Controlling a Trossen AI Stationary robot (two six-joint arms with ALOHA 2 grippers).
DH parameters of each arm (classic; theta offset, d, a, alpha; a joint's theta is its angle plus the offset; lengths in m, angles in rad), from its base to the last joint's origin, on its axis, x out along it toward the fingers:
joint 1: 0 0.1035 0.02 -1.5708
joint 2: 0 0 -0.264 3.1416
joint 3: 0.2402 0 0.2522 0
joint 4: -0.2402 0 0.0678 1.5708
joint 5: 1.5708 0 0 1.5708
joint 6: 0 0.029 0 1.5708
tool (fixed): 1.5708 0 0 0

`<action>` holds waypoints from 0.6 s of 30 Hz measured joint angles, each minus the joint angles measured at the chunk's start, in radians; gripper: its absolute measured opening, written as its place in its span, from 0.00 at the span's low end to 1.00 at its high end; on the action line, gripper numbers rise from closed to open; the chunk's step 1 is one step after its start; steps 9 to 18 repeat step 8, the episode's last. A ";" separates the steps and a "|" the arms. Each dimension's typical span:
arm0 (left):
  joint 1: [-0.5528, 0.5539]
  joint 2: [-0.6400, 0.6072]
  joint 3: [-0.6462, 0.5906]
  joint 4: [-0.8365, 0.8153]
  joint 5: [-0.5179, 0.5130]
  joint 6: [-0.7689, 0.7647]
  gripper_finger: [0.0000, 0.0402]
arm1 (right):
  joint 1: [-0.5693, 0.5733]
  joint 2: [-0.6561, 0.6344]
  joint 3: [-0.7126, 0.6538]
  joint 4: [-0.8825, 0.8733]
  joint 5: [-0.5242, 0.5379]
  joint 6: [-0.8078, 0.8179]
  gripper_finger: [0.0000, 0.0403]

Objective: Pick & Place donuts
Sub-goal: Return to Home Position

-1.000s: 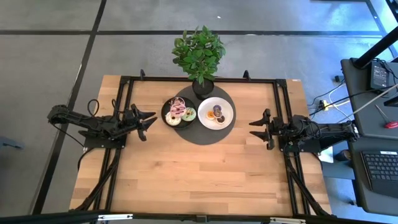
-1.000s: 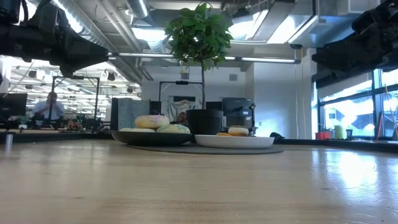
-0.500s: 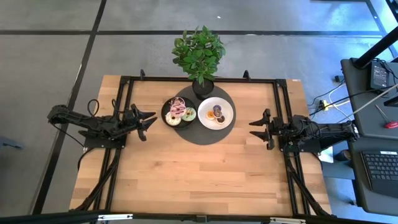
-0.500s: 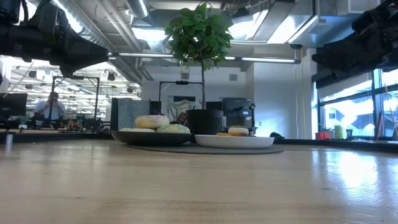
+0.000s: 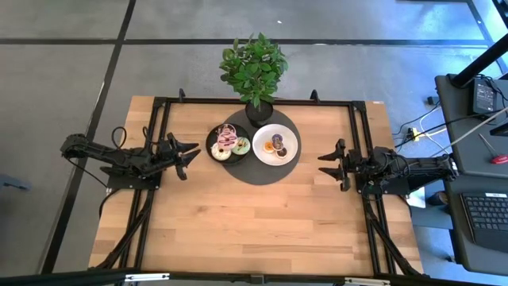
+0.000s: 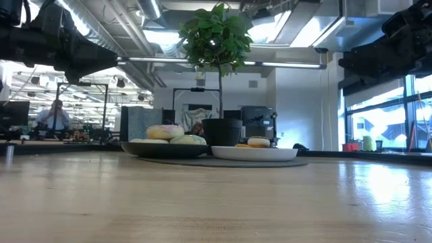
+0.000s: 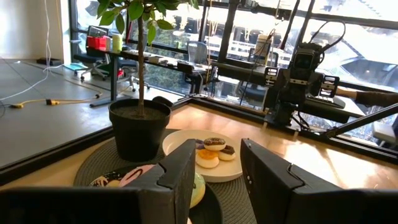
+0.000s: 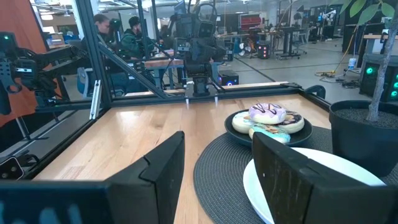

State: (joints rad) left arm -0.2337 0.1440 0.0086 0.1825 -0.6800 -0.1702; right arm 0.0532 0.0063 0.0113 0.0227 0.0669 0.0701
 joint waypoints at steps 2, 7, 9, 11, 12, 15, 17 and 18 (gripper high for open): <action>0.000 0.000 0.000 0.000 0.000 0.000 0.31 | 0.000 0.000 0.000 0.000 0.000 0.000 0.47; 0.000 0.000 0.000 0.000 0.000 0.000 0.30 | 0.000 0.000 0.000 0.000 0.000 0.000 0.47; 0.000 0.000 0.000 0.000 0.000 0.000 0.30 | 0.000 0.000 0.000 0.000 0.000 0.000 0.47; 0.000 0.000 0.000 0.000 0.000 0.000 0.30 | 0.000 0.000 0.000 0.000 0.000 0.000 0.47; 0.000 0.000 0.000 0.000 0.000 0.000 0.30 | 0.000 0.000 0.000 0.000 0.000 0.000 0.47; 0.000 0.000 0.000 0.000 0.000 0.000 0.30 | 0.000 0.000 0.000 0.000 0.000 0.000 0.47; 0.000 0.000 0.000 0.000 0.000 0.000 0.30 | 0.000 0.000 0.000 0.000 0.000 0.000 0.47; 0.000 0.000 0.000 0.000 0.000 0.000 0.30 | 0.000 0.000 0.000 0.000 0.000 0.000 0.47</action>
